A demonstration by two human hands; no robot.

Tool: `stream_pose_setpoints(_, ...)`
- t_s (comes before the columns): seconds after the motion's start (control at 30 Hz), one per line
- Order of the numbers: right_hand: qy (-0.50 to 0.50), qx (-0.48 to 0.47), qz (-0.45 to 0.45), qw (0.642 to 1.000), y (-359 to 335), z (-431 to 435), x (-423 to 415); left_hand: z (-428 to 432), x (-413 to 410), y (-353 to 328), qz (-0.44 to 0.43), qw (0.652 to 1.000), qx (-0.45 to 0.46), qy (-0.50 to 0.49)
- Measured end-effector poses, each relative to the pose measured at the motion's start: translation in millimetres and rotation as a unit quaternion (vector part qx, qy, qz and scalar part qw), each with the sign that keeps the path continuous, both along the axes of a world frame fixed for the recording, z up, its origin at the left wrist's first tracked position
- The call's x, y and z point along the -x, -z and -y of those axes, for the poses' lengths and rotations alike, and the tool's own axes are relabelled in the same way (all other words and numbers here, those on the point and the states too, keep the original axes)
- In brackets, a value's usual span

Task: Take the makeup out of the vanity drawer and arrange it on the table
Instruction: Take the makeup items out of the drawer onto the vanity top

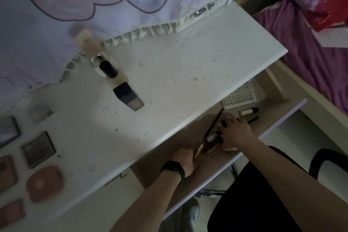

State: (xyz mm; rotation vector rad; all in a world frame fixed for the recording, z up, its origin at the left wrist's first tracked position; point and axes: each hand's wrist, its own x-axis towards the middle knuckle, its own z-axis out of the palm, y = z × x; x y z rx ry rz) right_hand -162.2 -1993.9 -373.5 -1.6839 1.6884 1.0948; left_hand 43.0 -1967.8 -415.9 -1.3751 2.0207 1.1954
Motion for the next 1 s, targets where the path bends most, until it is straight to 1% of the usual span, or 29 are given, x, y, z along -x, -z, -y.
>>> stream_pose_setpoints(0.13, -0.034, 0.005, 0.005, 0.999, -4, -9, -3, 4, 3, -9, -0.021, 0.999, -0.006, -0.028)
stream_pose_setpoints(0.3, -0.037, 0.008, 0.014, 0.999, -10, -14, -6, 8, 3, -27, -0.046, 0.997, 0.005, -0.06)
stream_pose_setpoints(0.4, -0.057, 0.012, 0.016, 0.998, -14, -19, -10, 9, 1, -38, -0.06, 0.994, 0.005, -0.094)
stream_pose_setpoints(0.6, -0.058, 0.065, 0.022, 0.996, -18, -33, -20, 7, -10, -56, -0.072, 0.986, 0.022, -0.145)
stream_pose_setpoints(0.8, -0.057, 0.092, 0.027, 0.994, -36, -39, -26, 5, -22, -79, -0.089, 0.981, 0.044, -0.166)
stream_pose_setpoints(0.9, -0.025, 0.107, 0.06, 0.992, -46, -44, -23, 3, -25, -97, -0.117, 0.975, 0.046, -0.186)
stream_pose_setpoints(0.97, 0.035, 0.116, 0.105, 0.987, -55, -47, -21, 2, -27, -114, -0.142, 0.969, 0.036, -0.198)
stream_pose_setpoints(1.0, 0.081, 0.127, 0.139, 0.979, -61, -50, -20, 2, -28, -125, -0.158, 0.966, 0.034, -0.203)
